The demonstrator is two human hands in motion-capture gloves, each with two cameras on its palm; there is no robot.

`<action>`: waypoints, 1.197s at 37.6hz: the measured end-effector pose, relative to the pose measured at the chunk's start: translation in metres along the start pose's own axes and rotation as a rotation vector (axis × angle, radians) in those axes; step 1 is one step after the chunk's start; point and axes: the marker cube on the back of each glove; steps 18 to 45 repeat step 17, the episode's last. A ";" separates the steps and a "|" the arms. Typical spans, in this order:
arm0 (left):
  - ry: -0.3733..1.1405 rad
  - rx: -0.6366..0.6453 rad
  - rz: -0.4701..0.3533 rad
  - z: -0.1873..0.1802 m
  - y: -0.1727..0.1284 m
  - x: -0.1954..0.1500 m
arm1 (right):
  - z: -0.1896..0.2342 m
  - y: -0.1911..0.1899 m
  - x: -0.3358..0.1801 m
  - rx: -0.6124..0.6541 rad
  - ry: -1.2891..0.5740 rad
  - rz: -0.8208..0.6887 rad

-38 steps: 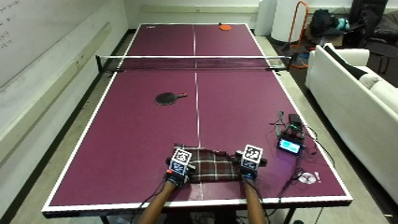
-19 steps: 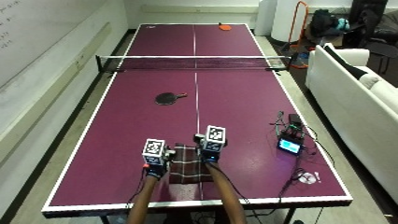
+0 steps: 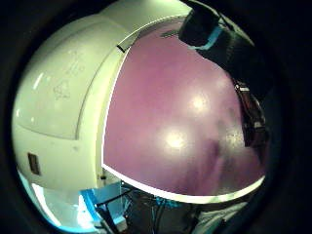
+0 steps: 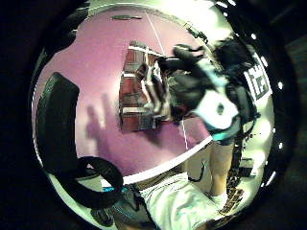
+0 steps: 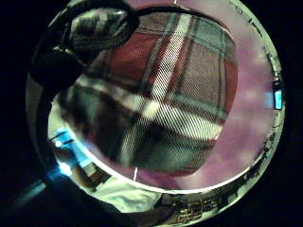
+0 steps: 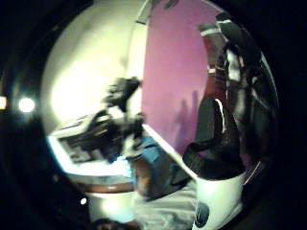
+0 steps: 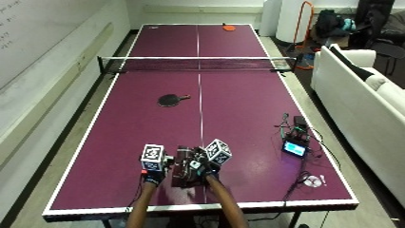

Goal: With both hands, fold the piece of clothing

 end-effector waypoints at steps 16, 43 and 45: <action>-0.005 -0.047 0.118 -0.019 -0.005 0.088 | -0.103 0.044 0.121 0.074 0.832 0.366; -0.013 -0.046 0.119 -0.019 -0.006 0.091 | -0.103 0.047 0.123 0.069 0.841 0.370; -0.013 -0.046 0.119 -0.019 -0.006 0.091 | -0.103 0.047 0.123 0.069 0.841 0.370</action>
